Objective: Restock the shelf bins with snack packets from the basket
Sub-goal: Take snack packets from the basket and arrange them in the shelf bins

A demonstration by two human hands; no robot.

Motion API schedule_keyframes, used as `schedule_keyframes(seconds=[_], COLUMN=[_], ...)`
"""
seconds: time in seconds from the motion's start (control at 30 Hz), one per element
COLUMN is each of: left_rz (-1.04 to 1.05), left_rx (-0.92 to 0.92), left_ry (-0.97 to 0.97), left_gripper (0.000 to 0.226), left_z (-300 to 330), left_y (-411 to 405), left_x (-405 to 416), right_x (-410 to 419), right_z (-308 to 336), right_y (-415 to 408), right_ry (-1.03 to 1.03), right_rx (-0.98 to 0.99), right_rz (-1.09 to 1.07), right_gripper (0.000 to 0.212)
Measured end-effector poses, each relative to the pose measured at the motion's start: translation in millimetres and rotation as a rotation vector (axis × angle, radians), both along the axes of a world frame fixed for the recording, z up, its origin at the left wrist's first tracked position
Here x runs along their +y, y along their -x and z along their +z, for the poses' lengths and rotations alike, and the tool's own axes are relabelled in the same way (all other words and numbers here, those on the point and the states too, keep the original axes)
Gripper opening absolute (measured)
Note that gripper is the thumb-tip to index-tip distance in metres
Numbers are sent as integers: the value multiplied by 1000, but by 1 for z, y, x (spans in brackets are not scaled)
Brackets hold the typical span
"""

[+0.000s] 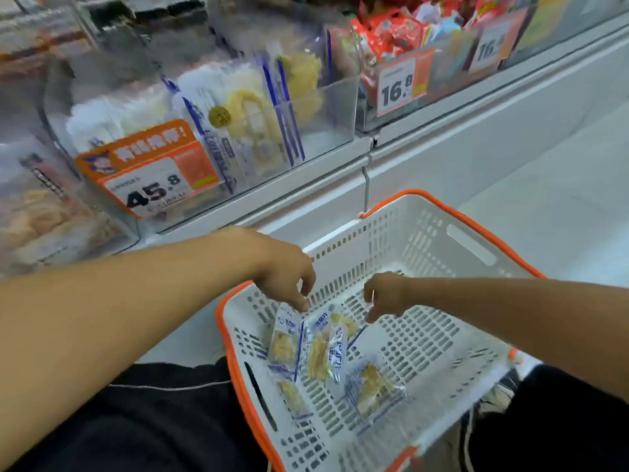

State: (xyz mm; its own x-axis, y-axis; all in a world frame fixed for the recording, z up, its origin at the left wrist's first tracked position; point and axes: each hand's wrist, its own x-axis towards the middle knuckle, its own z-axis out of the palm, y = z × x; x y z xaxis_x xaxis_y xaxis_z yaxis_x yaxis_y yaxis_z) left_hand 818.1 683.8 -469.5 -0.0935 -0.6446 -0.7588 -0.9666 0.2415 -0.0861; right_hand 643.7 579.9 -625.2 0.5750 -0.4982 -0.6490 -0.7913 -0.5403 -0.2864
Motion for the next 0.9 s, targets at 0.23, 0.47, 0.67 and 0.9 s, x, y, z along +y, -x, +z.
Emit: schedule_keyframes(seconds=[0.23, 0.47, 0.67, 0.9], left_rz=[20, 34, 66, 53], left_rx=[28, -31, 5, -19], left_ry=[4, 26, 73, 58], left_gripper=[52, 54, 53, 54], left_z=[-10, -3, 2, 4], left_y=[7, -5, -5, -5], left_x=[-5, -5, -7, -6], right_x=[77, 80, 83, 61], right_z=[-111, -131, -135, -105], right_y=[8, 9, 12, 9], right_ry=[-141, -108, -4, -290], right_rx=[119, 130, 88, 7], right_rz=[-165, -70, 83, -82], right_gripper=[89, 87, 101, 24])
